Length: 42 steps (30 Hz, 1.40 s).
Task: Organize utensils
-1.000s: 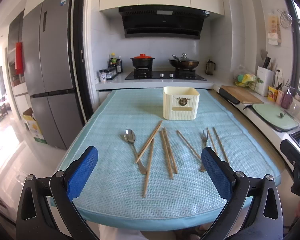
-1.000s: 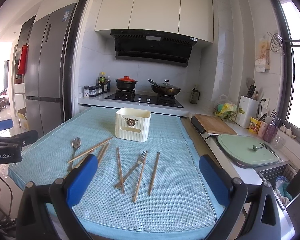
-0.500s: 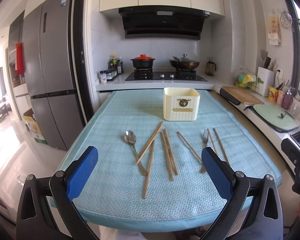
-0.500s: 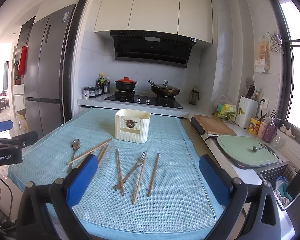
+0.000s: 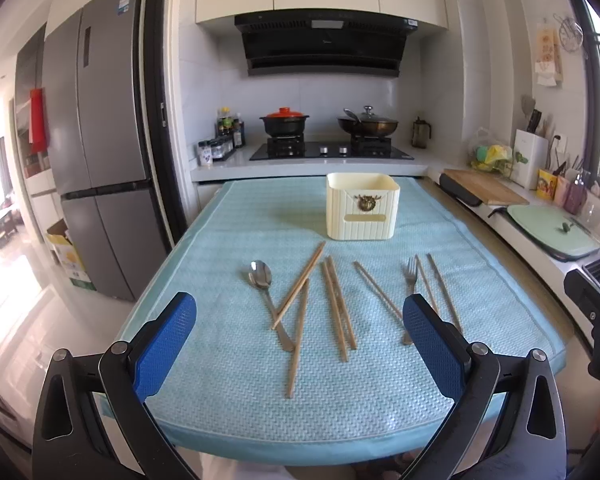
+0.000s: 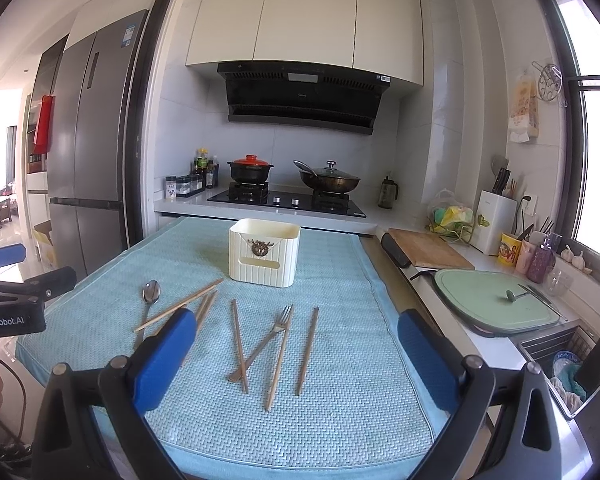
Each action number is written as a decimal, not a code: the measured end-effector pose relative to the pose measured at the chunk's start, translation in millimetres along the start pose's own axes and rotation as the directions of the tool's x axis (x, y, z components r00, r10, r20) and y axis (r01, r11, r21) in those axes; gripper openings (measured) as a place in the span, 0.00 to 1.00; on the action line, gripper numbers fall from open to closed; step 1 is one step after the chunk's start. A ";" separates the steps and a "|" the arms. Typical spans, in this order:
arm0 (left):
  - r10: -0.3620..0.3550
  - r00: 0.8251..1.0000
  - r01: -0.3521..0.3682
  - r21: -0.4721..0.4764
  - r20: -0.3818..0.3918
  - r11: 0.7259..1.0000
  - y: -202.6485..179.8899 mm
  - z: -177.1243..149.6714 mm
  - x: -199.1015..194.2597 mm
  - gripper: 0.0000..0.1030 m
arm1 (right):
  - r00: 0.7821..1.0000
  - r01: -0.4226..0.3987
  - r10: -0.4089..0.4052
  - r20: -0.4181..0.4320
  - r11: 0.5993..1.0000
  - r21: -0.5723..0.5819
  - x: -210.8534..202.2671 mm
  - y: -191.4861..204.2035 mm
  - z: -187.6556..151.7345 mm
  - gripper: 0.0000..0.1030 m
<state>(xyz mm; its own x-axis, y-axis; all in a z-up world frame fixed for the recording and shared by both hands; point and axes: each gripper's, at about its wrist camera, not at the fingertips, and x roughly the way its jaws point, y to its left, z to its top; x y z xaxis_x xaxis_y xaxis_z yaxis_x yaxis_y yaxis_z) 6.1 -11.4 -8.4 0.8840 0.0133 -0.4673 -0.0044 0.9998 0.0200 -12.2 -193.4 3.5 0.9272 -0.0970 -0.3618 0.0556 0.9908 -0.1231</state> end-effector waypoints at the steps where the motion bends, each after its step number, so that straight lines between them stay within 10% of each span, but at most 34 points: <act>1: -0.001 1.000 0.001 0.001 -0.001 1.000 -0.5 -0.1 0.1 1.00 | 1.000 0.001 -0.001 0.000 1.000 0.001 0.3 -0.3 0.0 0.99; 27: -0.004 0.998 0.001 -0.050 -0.060 0.999 13.2 -8.9 20.0 1.00 | 0.999 -0.006 0.006 -0.040 1.000 0.016 15.3 -4.0 -9.6 0.97; 42: 0.024 0.979 -0.055 -0.148 -0.200 0.987 63.0 -0.9 96.5 1.00 | 0.990 0.049 -0.040 -0.138 0.997 0.060 64.0 -40.2 -13.1 0.97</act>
<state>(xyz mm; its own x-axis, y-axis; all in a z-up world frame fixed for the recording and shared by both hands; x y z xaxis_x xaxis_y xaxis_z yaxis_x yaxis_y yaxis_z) 90.8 52.9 -53.1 0.7722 0.0406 -0.6341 -0.1219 0.9889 -0.0852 40.1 -240.7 -26.8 0.8644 -0.1485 -0.4804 0.1228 0.9888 -0.0847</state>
